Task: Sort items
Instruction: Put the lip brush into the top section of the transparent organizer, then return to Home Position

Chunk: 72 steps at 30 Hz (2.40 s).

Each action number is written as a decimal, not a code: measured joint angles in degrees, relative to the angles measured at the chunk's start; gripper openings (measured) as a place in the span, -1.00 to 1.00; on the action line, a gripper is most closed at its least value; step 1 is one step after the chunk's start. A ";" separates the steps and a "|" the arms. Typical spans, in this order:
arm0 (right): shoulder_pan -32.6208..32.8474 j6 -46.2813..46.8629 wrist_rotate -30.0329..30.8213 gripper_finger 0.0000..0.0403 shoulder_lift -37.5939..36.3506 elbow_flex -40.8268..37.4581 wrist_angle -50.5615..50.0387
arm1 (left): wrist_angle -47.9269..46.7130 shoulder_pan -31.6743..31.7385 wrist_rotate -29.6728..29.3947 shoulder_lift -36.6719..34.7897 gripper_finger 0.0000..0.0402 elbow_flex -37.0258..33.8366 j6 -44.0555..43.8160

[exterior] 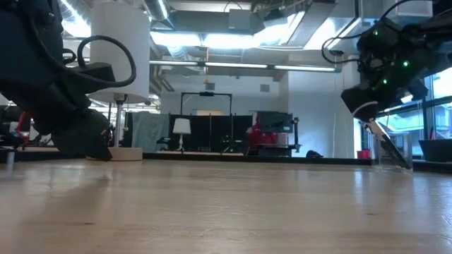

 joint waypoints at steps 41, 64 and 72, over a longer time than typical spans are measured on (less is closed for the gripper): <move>37.56 -12.76 -54.92 -0.98 31.66 11.04 61.34 | 45.85 13.71 -1.42 -17.23 -0.26 1.90 64.55; 39.19 -24.98 -58.30 -0.98 -3.84 11.01 18.88 | 79.48 13.84 8.38 -50.68 -0.26 -27.16 80.03; 42.80 -25.47 -48.38 -0.98 -9.89 9.76 13.84 | 79.31 9.16 8.15 -63.85 -0.26 -33.06 84.98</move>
